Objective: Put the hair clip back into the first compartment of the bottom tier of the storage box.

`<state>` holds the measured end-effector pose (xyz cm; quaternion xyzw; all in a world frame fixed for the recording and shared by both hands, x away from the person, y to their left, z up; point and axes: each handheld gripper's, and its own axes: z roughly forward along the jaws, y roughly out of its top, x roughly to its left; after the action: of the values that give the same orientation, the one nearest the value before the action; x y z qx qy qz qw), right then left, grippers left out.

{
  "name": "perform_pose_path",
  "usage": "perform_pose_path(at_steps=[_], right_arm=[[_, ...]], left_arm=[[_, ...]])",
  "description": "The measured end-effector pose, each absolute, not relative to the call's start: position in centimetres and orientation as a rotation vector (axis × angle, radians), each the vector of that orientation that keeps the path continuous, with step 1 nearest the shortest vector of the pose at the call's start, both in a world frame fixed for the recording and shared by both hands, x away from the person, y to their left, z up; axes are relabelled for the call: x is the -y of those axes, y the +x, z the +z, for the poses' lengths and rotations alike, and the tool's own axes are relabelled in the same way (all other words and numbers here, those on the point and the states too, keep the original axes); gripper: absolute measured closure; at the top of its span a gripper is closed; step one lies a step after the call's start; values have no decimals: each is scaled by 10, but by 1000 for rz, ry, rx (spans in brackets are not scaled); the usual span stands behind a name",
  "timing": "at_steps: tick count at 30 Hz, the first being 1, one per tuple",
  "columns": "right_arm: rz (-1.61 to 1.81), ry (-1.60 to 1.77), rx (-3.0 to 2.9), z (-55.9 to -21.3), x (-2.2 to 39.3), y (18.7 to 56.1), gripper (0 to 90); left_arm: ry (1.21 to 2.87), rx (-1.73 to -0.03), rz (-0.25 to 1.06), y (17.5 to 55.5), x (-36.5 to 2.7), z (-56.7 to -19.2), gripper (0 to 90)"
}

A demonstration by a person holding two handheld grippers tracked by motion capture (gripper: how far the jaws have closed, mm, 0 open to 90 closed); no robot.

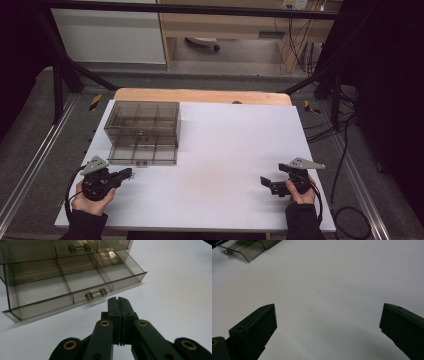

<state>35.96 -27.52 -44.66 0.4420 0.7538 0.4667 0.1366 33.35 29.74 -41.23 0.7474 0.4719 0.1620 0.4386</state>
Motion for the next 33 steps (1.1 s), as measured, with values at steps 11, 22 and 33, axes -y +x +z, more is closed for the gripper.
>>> perform_pose_path(at_steps=[11,22,33], right_arm=[[1350,1282,-2182,-447,275,360,18],[1350,1279,-2181,-447,275,360,18],[1350,1282,-2180,-447,275,360,18]], left_arm=[[1845,-1183,409,336,-302,-410,892],[1840,-1185,419,339,-304,-407,892],[1830,-1191,432,342,-307,-405,892]])
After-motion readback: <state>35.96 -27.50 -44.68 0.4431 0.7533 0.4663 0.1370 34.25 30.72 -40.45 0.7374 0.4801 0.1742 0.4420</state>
